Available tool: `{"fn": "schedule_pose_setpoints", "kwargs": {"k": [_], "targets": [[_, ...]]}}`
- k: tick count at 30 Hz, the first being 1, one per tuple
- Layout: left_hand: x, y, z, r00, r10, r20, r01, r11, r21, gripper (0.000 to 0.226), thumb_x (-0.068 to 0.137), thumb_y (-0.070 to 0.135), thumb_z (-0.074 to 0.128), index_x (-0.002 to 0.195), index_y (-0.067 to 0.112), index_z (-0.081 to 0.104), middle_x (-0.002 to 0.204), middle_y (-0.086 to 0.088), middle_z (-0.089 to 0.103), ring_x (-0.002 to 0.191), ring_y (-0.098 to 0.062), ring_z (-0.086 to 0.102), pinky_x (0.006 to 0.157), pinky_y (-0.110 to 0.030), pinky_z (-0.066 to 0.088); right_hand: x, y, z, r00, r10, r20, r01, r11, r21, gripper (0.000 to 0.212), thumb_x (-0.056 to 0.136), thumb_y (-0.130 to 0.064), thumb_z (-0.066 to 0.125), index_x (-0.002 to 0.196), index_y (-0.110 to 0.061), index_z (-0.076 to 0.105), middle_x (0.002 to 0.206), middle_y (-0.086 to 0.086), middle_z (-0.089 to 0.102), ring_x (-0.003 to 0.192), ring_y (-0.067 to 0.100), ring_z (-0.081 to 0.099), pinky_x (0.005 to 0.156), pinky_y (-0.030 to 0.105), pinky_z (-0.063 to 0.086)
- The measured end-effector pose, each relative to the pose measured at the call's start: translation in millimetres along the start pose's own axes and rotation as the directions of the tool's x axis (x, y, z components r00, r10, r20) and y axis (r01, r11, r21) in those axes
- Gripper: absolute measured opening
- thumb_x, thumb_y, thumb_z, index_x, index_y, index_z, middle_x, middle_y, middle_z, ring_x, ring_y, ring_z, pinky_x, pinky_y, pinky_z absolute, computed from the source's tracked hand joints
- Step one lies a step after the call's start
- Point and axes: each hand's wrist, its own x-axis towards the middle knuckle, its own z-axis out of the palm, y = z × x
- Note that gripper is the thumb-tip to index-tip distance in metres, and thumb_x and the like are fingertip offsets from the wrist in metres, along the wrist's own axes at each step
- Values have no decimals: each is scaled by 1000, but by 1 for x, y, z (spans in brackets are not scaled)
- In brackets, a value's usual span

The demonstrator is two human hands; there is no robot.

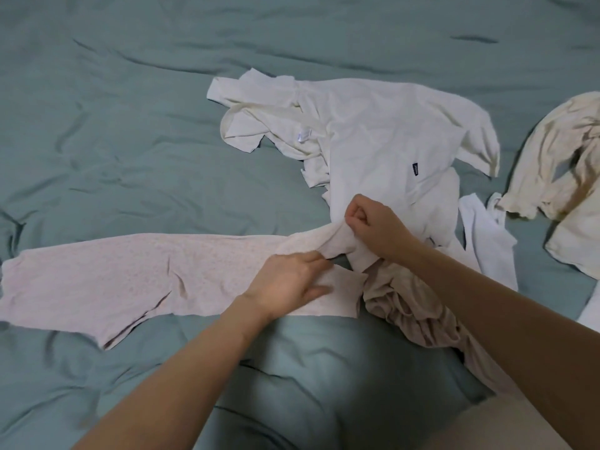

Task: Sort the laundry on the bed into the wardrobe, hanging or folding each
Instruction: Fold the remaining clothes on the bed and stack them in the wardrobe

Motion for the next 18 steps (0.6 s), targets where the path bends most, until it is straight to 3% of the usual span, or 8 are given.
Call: {"fn": "schedule_pose_setpoints", "kwargs": {"k": [2, 5, 10, 13, 15, 17, 18], "targets": [[1, 7, 13, 992, -96, 79, 97, 995, -16, 56, 88, 60, 51, 136, 31, 45, 130, 11, 55, 111, -19, 59, 81, -37, 50, 2, 1, 5, 998, 52, 36, -53, 998, 38, 11, 92, -5, 47, 82, -10, 49, 61, 0, 48, 49, 15, 51, 48, 15, 38], [3, 17, 25, 969, -104, 224, 82, 991, 105, 68, 87, 60, 53, 143, 26, 36, 132, 1, 56, 114, -26, 57, 83, -35, 46, 3, 2, 10, 993, 106, 59, -111, 989, 97, 10, 93, -4, 44, 84, -7, 48, 67, 8, 51, 53, 23, 63, 45, 15, 41], [-2, 22, 37, 924, -173, 342, 119, 978, 172, 52, 90, 47, 56, 133, 19, 44, 122, -7, 60, 108, -31, 59, 79, -37, 44, 4, 2, 14, 991, 132, 21, -134, 982, 131, 11, 92, -5, 48, 82, -9, 50, 79, 20, 60, 67, 30, 67, 49, 15, 47], [2, 25, 35, 946, -175, 272, 138, 979, 150, 25, 92, 31, 53, 113, 18, 56, 117, -4, 63, 106, -29, 60, 76, -35, 44, 3, 2, 18, 991, 132, -26, -129, 987, 98, 15, 91, -5, 51, 78, -13, 51, 67, 8, 59, 68, 28, 68, 57, 18, 48], [4, 26, 32, 971, -148, 189, 133, 987, 88, 19, 92, 27, 49, 105, 17, 58, 114, -2, 60, 104, -26, 58, 73, -36, 46, 1, 3, 20, 990, 131, -42, -128, 988, 82, 21, 90, -6, 53, 73, -18, 50, 64, 2, 56, 69, 29, 66, 65, 28, 49], [1, 23, 24, 977, -213, 4, 212, 974, -81, 17, 94, 29, 47, 101, 18, 57, 107, 1, 58, 97, -22, 56, 69, -38, 47, 0, 3, 21, 991, 124, -56, -120, 990, 76, 23, 89, -7, 53, 71, -21, 48, 64, 2, 56, 70, 30, 64, 69, 34, 50], [-3, 21, 17, 945, -302, -126, 271, 938, -214, 14, 95, 29, 48, 96, 18, 55, 98, 1, 58, 89, -21, 56, 66, -37, 45, 0, 2, 21, 991, 121, -61, -116, 990, 78, 22, 89, -7, 53, 72, -20, 49, 64, 2, 55, 68, 28, 63, 67, 34, 49]]}}
